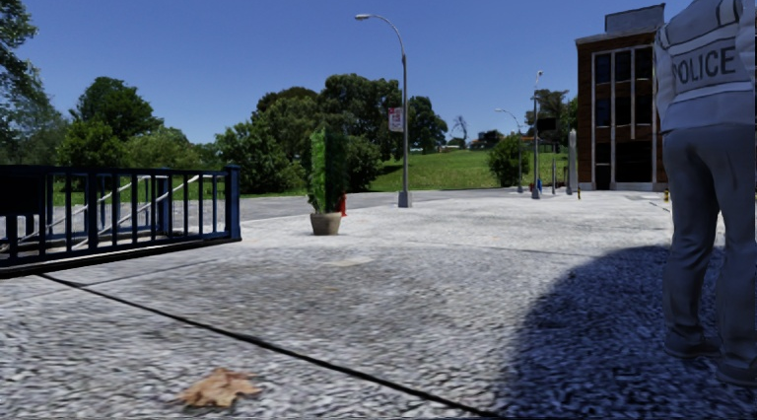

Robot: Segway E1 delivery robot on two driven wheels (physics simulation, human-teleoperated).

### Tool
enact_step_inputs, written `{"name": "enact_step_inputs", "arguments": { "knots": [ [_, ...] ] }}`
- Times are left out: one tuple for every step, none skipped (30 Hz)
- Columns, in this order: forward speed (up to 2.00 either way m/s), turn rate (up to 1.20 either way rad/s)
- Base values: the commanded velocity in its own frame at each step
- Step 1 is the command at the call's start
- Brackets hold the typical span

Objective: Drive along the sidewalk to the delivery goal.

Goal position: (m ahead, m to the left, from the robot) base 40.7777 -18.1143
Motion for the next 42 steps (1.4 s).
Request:
{"name": "enact_step_inputs", "arguments": {
  "knots": [
    [2.00,0.00],
    [2.00,0.00],
    [2.00,0.00],
    [2.00,0.00],
    [2.00,0.00],
    [2.00,0.00],
    [2.00,0.00],
    [2.00,0.00],
    [2.00,0.00],
    [2.00,-0.08],
    [2.00,-0.36],
    [2.00,-0.79],
    [2.00,-0.79],
    [2.00,-1.20],
    [2.00,-1.20],
    [2.00,-1.20],
    [2.00,-1.20],
    [2.00,-1.20],
    [2.00,-1.20],
    [2.00,-1.20],
    [2.00,-1.20],
    [2.00,-1.20],
    [2.00,-1.20],
    [2.00,-1.20],
    [2.00,-1.15],
    [2.00,-1.15],
    [2.00,-0.68],
    [2.00,-0.54],
    [2.00,-0.42],
    [2.00,-0.35],
    [2.00,-0.33],
    [2.00,-0.33],
    [2.00,-0.32],
    [2.00,-0.32],
    [2.00,-0.33],
    [2.00,-0.33],
    [2.00,-0.33],
    [2.00,-0.31],
    [2.00,-0.06],
    [2.00,0.00],
    [2.00,0.00],
    [2.00,0.00]
  ]
}}
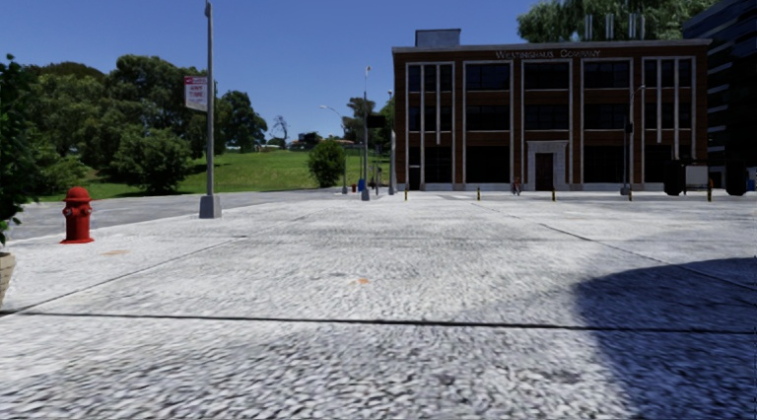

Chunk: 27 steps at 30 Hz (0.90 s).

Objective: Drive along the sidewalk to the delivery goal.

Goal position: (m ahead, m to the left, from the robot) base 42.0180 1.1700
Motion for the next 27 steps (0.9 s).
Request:
{"name": "enact_step_inputs", "arguments": {
  "knots": [
    [2.00,0.00],
    [2.00,0.00],
    [2.00,0.00],
    [2.00,0.00],
    [2.00,0.00],
    [2.00,0.00],
    [2.00,0.00],
    [2.00,0.00],
    [2.00,0.00],
    [2.00,-0.48],
    [2.00,-0.69],
    [2.00,-0.69],
    [2.00,-1.20],
    [2.00,-1.20],
    [2.00,-1.20],
    [2.00,-1.20],
    [2.00,-0.46],
    [2.00,-0.46],
    [2.00,-0.18],
    [2.00,-0.04],
    [2.00,0.00],
    [2.00,0.00],
    [2.00,0.00],
    [2.00,0.00],
    [2.00,0.00],
    [2.00,0.00],
    [2.00,0.00]
  ]
}}
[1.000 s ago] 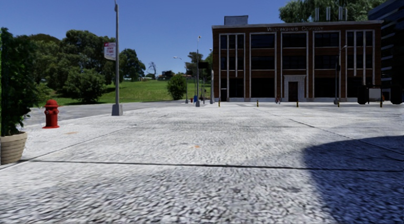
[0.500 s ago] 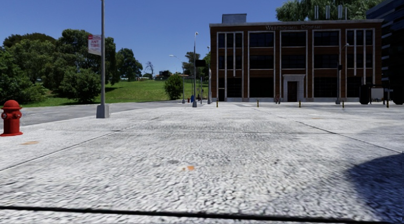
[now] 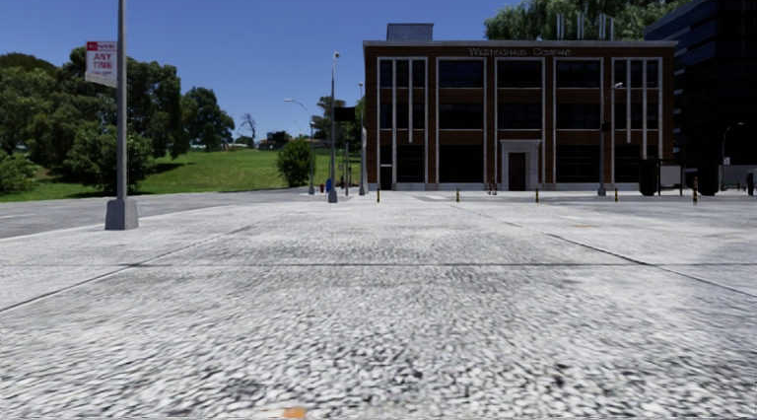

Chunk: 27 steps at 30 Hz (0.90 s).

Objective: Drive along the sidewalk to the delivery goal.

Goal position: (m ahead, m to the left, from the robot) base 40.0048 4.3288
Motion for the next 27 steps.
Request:
{"name": "enact_step_inputs", "arguments": {
  "knots": [
    [2.00,0.00],
    [2.00,0.00],
    [2.00,0.00],
    [2.00,0.00],
    [2.00,0.00],
    [2.00,0.00],
    [2.00,0.00],
    [2.00,0.00],
    [2.00,0.00],
    [2.00,0.00],
    [2.00,0.00],
    [2.00,0.00],
    [2.00,0.00],
    [2.00,0.00],
    [2.00,0.00],
    [2.00,0.00],
    [2.00,0.00],
    [2.00,0.00],
    [2.00,0.00],
    [2.00,-0.02],
    [2.00,-0.49],
    [2.00,-0.67],
    [2.00,-1.13],
    [2.00,-1.20],
    [2.00,-1.20],
    [2.00,-1.20],
    [2.00,-0.47]
  ]
}}
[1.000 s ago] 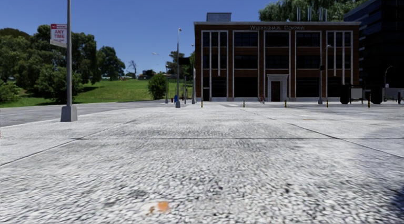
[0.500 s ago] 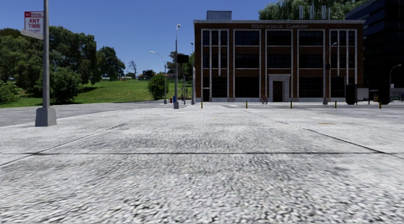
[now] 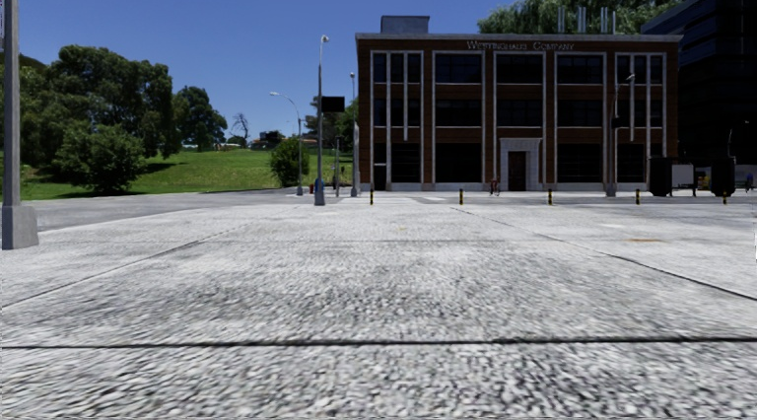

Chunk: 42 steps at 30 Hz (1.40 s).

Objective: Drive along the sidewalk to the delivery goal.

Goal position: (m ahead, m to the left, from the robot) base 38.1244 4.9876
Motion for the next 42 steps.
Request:
{"name": "enact_step_inputs", "arguments": {
  "knots": [
    [2.00,0.00],
    [2.00,0.00],
    [2.00,0.00],
    [2.00,0.00],
    [2.00,0.00],
    [2.00,0.00],
    [2.00,0.00],
    [2.00,0.00],
    [2.00,0.00],
    [2.00,0.00],
    [2.00,0.00],
    [2.00,0.00],
    [2.00,0.00],
    [2.00,0.00],
    [2.00,0.00],
    [2.00,0.00],
    [2.00,0.00],
    [2.00,0.00],
    [2.00,0.00],
    [2.00,0.00],
    [2.00,0.00],
    [2.00,0.00],
    [2.00,0.00],
    [2.00,0.00],
    [2.00,0.00],
    [2.00,0.00],
    [2.00,0.00],
    [2.00,0.00],
    [2.00,0.00],
    [2.00,0.00],
    [2.00,0.00],
    [2.00,0.00],
    [2.00,0.00],
    [2.00,0.00],
    [2.00,0.00],
    [2.00,0.00],
    [2.00,0.00],
    [2.00,0.00],
    [2.00,0.00],
    [2.00,0.00],
    [2.00,0.00],
    [2.00,0.00]
  ]
}}
